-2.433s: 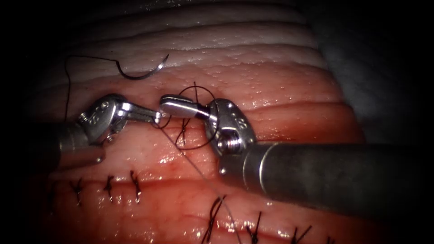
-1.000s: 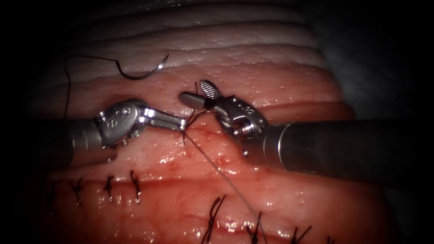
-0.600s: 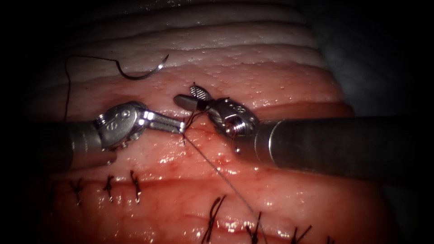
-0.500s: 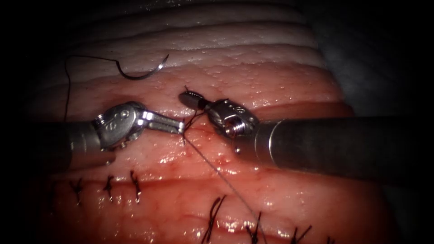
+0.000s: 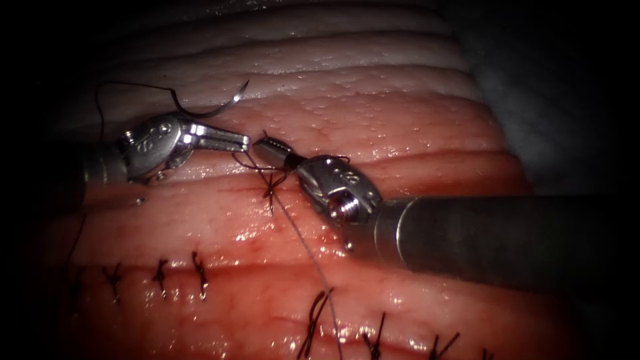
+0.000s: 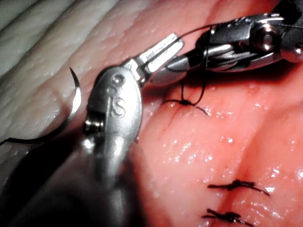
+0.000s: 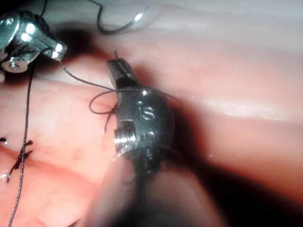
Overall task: Wound Closure
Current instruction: Pull downward through loop with right hand and pull upward on long end with left grasper to tighten knot
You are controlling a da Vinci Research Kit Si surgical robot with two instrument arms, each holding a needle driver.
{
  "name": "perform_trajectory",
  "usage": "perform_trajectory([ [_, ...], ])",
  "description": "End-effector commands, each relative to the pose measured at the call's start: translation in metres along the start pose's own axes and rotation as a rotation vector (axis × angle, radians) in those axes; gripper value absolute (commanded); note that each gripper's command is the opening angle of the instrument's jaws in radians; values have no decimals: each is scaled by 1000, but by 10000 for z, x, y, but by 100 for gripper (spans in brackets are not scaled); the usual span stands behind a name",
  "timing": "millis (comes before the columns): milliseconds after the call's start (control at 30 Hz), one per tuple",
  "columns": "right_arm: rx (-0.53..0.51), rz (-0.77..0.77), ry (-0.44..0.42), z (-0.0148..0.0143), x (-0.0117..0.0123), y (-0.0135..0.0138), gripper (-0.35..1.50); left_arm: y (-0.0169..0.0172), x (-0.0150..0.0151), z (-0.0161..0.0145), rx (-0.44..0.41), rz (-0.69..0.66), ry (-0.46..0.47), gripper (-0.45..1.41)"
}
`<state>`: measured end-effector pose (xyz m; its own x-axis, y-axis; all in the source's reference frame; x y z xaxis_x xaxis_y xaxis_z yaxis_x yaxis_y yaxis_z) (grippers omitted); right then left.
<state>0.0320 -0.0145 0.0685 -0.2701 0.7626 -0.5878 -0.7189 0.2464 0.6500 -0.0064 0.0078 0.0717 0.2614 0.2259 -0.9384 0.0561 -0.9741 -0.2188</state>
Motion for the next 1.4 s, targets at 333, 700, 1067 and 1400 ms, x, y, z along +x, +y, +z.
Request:
perform_trajectory([
  [333, 25, -24, -6, -17, -11, -20, -35, -91, -36, -21, 158, -46, -87, -45],
  [700, 48, -25, -12, -36, -16, -37, -35, -182, -54, -43, 289, -64, -137, -45],
  [1067, 32, -32, -64, -49, -21, -39, -35, -230, -63, -58, 378, -56, -130, -45],
  [1400, -6, -116, -56, -50, -33, -35, -35, -248, -70, -62, 426, -44, -163, -45],
])
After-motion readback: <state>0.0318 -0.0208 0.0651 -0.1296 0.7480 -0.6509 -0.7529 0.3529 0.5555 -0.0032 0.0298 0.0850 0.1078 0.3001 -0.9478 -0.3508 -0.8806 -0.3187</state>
